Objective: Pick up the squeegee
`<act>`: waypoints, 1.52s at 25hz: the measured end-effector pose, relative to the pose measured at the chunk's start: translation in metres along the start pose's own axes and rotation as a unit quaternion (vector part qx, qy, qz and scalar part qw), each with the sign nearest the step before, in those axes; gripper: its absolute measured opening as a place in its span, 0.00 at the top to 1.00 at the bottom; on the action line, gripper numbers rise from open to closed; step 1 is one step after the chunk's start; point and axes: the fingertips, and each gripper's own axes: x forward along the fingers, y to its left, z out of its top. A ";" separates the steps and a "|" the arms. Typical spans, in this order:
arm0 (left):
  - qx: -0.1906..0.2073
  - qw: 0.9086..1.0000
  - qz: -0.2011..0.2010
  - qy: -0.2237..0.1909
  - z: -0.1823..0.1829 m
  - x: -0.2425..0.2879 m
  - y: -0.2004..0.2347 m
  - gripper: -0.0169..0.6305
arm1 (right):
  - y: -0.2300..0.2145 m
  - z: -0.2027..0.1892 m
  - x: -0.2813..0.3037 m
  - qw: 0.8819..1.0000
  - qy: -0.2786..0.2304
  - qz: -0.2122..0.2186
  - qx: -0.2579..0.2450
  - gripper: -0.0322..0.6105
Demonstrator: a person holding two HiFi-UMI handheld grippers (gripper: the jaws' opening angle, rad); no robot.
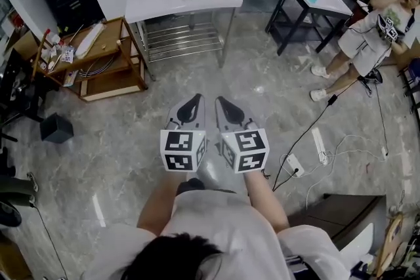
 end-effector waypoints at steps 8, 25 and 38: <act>0.006 1.000 -0.019 0.004 0.002 0.007 0.021 0.93 | 0.017 -0.005 0.022 1.000 0.012 -0.005 0.008 0.91; -0.012 1.000 -0.009 0.018 -0.003 0.015 0.057 0.93 | 0.028 -0.001 0.053 1.000 -0.008 0.016 -0.005 0.91; -0.031 0.999 0.018 0.015 0.008 0.060 0.083 0.94 | 0.005 0.014 0.107 0.999 -0.003 0.045 -0.020 0.91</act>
